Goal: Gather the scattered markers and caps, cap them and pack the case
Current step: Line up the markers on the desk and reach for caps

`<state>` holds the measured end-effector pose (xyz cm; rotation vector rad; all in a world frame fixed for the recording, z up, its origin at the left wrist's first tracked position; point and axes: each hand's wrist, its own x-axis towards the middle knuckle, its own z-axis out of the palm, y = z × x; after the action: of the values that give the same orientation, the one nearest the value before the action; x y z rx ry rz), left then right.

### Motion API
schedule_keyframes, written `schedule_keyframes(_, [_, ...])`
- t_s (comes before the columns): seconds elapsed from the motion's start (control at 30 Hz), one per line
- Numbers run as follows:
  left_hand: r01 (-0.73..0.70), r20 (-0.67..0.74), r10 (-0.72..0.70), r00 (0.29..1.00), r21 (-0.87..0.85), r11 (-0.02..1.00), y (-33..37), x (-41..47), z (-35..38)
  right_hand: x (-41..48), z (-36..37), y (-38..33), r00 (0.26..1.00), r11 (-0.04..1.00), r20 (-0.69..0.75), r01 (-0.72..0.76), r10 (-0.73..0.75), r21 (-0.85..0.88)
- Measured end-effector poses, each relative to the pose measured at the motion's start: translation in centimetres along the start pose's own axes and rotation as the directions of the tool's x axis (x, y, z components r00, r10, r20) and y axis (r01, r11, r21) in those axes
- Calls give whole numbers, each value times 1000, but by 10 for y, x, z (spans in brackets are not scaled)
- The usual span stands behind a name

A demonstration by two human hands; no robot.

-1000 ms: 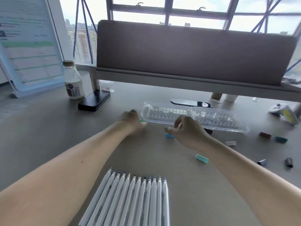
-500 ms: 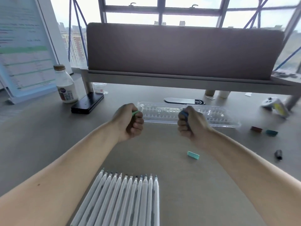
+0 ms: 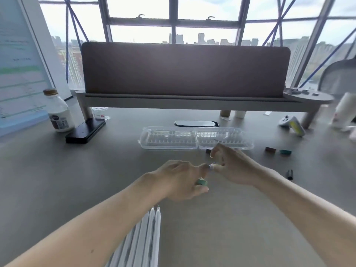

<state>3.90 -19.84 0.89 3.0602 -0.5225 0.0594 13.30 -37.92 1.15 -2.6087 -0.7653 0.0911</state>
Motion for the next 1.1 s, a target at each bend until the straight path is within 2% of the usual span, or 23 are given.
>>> schedule_keyframes(0.03, [-32, 14, 31, 999, 50, 998, 4, 3, 1, 0, -2, 1, 993, 996, 96, 74, -68, -58])
schedule_keyframes(0.1, [-29, 28, 27, 999, 94, 995, 7, 12, 3, 4, -4, 0, 974, 978, 215, 109, -69, -180])
schedule_keyframes(0.2, [16, 49, -25, 998, 176, 984, 7, 23, 6, 15, 0, 1, 985, 926, 157, 118, -65, -357])
schedule_keyframes(0.23, [56, 49, -62, 997, 129, 990, 8, 24, 5, 19, 3, 3, 987, 920, 144, 125, -76, -372])
schedule_keyframes(0.3, [232, 67, -222, 973, -249, 940, 4, 27, 6, 20, 5, 4, 990, 980, 134, 56, -31, -191])
schedule_keyframes(0.33, [315, 103, -310, 945, -533, 785, -1, 30, 4, 21, 3, 5, 991, 999, 126, -43, 39, 25])
schedule_keyframes(0.37, [361, 173, -383, 908, -787, 501, -7, 34, 0, 21, 1, 7, 979, 921, 150, -185, 141, 341])
schedule_keyframes(0.4, [346, 257, -419, 871, -926, 151, -11, 38, -4, 22, -2, 10, 949, 667, 221, -316, 226, 675])
schedule_keyframes(0.43, [278, 313, -423, 850, -950, -144, -13, 42, -11, 22, -5, 15, 916, 308, 308, -380, 258, 872])
schedule_keyframes(0.47, [202, 332, -422, 844, -924, -324, -15, 47, -16, 20, -9, 21, 903, 34, 354, -373, 245, 927])
schedule_keyframes(0.5, [144, 329, -416, 848, -898, -416, -14, 51, -21, 17, -12, 27, 901, -112, 365, -348, 235, 931])
schedule_keyframes(0.53, [107, 314, -404, 859, -882, -458, -13, 57, -23, 14, -15, 31, 902, -180, 364, -328, 234, 928])
schedule_keyframes(0.63, [60, 318, -427, 846, -854, -517, -1, 79, -22, 11, -22, 43, 898, -280, 355, -282, 259, 918])
schedule_keyframes(0.67, [80, 327, -479, 815, -882, -465, 2, 89, -19, 12, -23, 46, 890, -284, 362, -284, 278, 916])
schedule_keyframes(0.7, [122, 306, -550, 778, -931, -345, 5, 97, -15, 13, -23, 49, 881, -227, 354, -293, 312, 929])
schedule_keyframes(0.73, [180, 230, -625, 746, -973, -143, 6, 104, -10, 14, -23, 53, 875, -105, 327, -310, 357, 945])
schedule_keyframes(0.8, [272, -73, -642, 763, -865, 422, 5, 112, 2, 13, -25, 59, 884, 307, 191, -341, 427, 889])
schedule_keyframes(0.83, [268, -200, -551, 810, -710, 651, 3, 111, 6, 12, -26, 61, 903, 566, 81, -333, 423, 754])
schedule_keyframes(0.87, [253, -250, -445, 860, -549, 797, 2, 110, 8, 10, -26, 64, 929, 791, -32, -296, 370, 536])
schedule_keyframes(0.9, [245, -242, -358, 902, -394, 886, 0, 109, 7, 8, -26, 68, 958, 930, -104, -227, 266, 288])
schedule_keyframes(0.93, [236, -222, -291, 931, -243, 941, -1, 108, 7, 7, -26, 71, 984, 986, -101, -141, 150, 87])
schedule_keyframes(1.0, [189, -151, -189, 970, -16, 982, -7, 110, 8, 7, -27, 70, 999, 992, 47, -4, 10, -126])
schedule_keyframes(1.1, [174, -80, -170, 982, 39, 984, -8, 115, 8, 14, -29, 69, 985, 944, 162, 114, -66, -309])
